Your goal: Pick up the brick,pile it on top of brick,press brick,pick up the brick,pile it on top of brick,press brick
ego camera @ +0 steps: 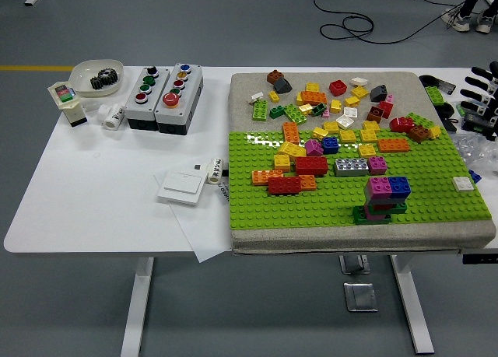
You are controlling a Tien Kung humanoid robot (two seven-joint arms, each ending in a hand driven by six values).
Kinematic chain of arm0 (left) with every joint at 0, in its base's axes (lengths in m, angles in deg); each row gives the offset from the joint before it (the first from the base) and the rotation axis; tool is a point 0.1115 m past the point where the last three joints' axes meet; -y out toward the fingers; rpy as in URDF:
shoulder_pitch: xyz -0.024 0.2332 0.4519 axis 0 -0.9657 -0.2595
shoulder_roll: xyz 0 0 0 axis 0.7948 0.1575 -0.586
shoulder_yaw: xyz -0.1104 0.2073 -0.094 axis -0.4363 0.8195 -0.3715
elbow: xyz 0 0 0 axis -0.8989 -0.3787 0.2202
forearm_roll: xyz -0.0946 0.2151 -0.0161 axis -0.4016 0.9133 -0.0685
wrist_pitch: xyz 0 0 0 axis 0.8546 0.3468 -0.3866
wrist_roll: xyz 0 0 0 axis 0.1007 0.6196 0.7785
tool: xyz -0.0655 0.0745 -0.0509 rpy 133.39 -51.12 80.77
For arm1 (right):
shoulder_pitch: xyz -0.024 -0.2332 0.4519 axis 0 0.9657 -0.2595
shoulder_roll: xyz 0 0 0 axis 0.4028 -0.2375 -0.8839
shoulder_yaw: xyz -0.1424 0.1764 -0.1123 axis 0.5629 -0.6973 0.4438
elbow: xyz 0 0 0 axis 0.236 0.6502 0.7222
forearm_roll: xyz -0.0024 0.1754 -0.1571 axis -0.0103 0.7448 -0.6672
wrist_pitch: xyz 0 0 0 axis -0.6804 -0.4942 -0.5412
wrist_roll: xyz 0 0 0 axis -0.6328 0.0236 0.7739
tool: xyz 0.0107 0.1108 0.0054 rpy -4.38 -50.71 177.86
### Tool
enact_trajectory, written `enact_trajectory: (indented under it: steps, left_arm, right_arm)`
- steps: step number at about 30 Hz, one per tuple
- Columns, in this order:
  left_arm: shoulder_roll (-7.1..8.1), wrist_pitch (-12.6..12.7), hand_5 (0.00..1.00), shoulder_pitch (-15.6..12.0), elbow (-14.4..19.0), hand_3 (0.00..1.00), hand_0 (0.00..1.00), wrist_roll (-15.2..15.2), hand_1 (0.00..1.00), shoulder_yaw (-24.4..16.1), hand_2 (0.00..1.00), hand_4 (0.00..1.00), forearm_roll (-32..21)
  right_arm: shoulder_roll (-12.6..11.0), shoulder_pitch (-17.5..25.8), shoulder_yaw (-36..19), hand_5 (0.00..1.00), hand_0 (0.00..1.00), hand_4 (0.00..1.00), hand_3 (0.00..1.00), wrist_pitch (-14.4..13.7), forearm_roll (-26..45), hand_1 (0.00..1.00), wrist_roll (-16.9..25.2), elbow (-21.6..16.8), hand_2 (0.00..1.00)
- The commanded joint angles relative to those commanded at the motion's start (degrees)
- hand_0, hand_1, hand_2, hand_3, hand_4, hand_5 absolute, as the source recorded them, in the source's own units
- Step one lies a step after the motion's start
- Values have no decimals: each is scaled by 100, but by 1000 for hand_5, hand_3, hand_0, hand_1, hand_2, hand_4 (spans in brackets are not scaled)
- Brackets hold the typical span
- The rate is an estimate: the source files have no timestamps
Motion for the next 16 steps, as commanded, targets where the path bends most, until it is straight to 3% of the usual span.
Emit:
enact_trajectory:
  steps: [16]
  left_arm:
    - [-63, -33, 613, 14, 13, 553, 613, -116, 728, 188, 691, 572, -318]
  right_arm:
    - [-49, -118, 90, 873, 835, 998, 834, 21, 15, 806, 25, 1, 844]
